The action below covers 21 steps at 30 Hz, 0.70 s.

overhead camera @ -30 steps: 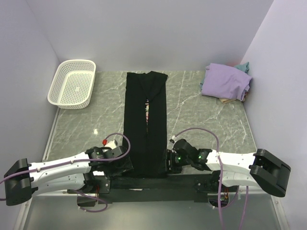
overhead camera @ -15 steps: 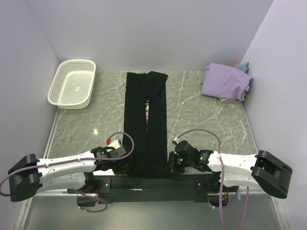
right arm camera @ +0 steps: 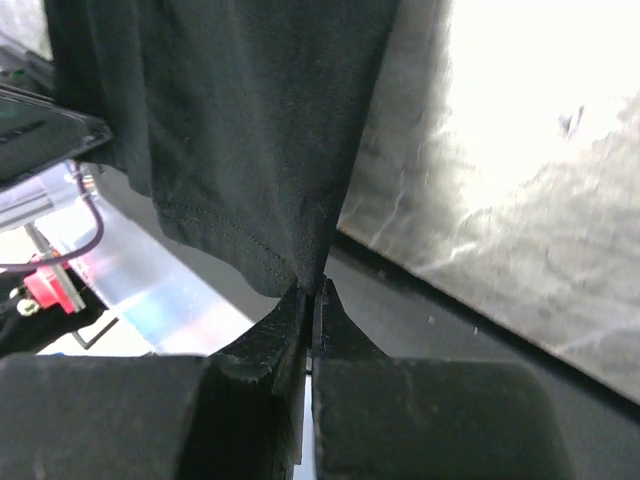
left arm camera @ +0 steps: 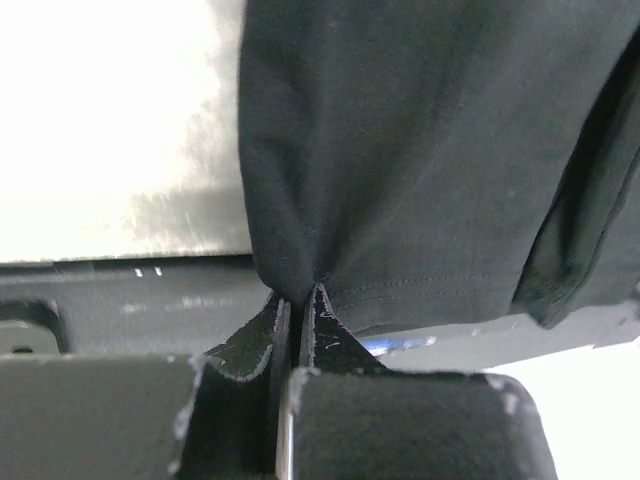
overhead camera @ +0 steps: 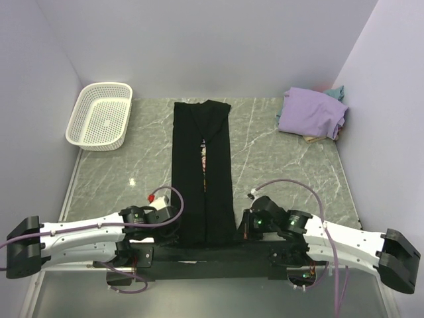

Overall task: Fold and stack the t-shirts
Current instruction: Fold the tshirt

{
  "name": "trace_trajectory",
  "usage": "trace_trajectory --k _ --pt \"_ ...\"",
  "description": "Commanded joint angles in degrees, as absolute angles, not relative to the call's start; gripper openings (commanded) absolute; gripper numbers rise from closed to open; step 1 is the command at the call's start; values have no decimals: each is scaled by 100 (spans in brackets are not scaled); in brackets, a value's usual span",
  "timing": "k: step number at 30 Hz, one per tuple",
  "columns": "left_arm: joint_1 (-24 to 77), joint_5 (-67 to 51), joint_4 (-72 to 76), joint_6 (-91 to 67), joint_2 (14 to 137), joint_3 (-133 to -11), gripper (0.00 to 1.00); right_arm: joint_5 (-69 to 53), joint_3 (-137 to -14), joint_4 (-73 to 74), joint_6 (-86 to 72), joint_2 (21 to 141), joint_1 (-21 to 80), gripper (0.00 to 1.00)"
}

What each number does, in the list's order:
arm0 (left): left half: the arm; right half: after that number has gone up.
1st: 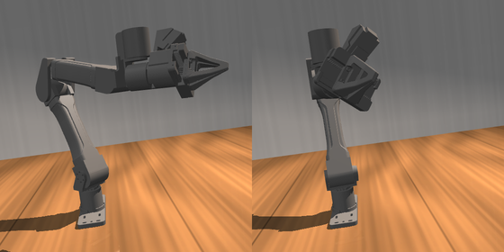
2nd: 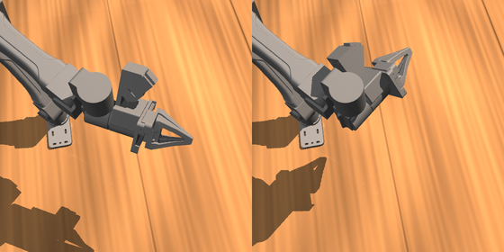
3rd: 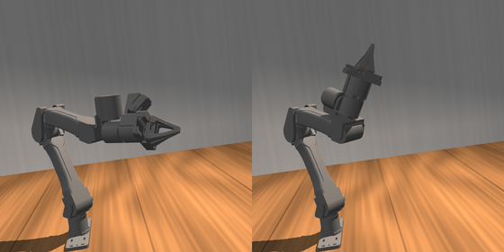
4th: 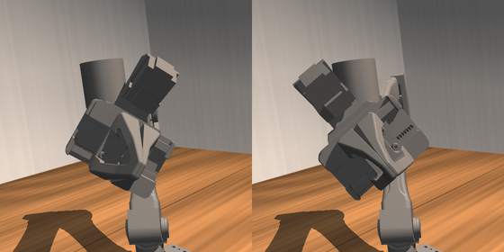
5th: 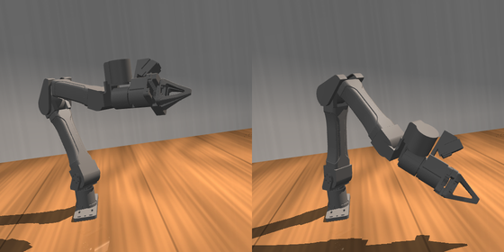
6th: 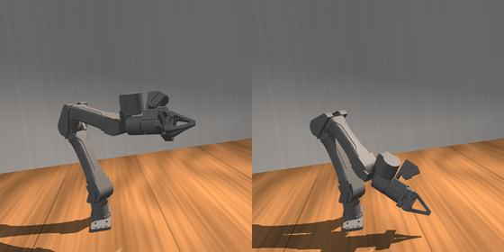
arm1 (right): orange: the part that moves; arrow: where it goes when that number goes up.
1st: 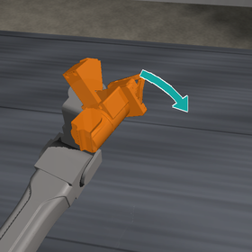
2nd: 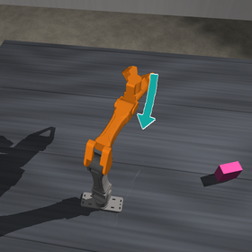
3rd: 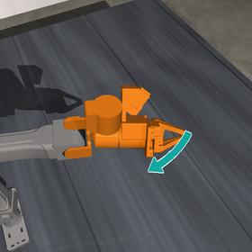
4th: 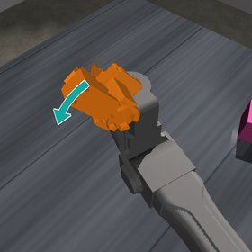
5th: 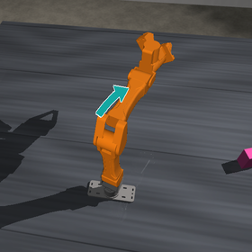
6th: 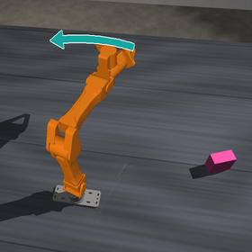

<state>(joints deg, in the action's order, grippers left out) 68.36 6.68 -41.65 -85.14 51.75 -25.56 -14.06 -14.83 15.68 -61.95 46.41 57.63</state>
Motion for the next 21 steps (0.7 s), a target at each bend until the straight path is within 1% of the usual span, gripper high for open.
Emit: trace_trajectory --k 1,5,8,10,11,13,18,21 --pt "7276 457 -4562 -8771 5281 -2891 1 -1459 -1521 2258 -6258 4272 5827 0" --pt "7620 580 -4667 -8807 5712 -3443 1 -1573 -1625 2452 -6126 4192 5871 0" --pt "7611 922 -4964 -8631 6134 -4040 1 -1346 -2107 2548 -5889 4262 5862 0" --pt "7603 1203 -5193 -8552 6440 -4358 1 -1117 -2415 2680 -5601 4534 5871 0" --pt "7542 1456 -5386 -8534 6538 -4629 1 -1012 -2574 2742 -5503 4666 5871 0" --pt "7384 1599 -5493 -8403 6722 -4842 1 -749 -3057 2804 -5161 5079 5862 0" --pt "6655 1915 -5326 -7780 6829 -5176 1 -282 -4006 2944 -4518 6027 5731 0" --pt "6154 2030 -5212 -7341 6987 -5378 1 -211 -4262 2918 -4070 6449 5371 0"
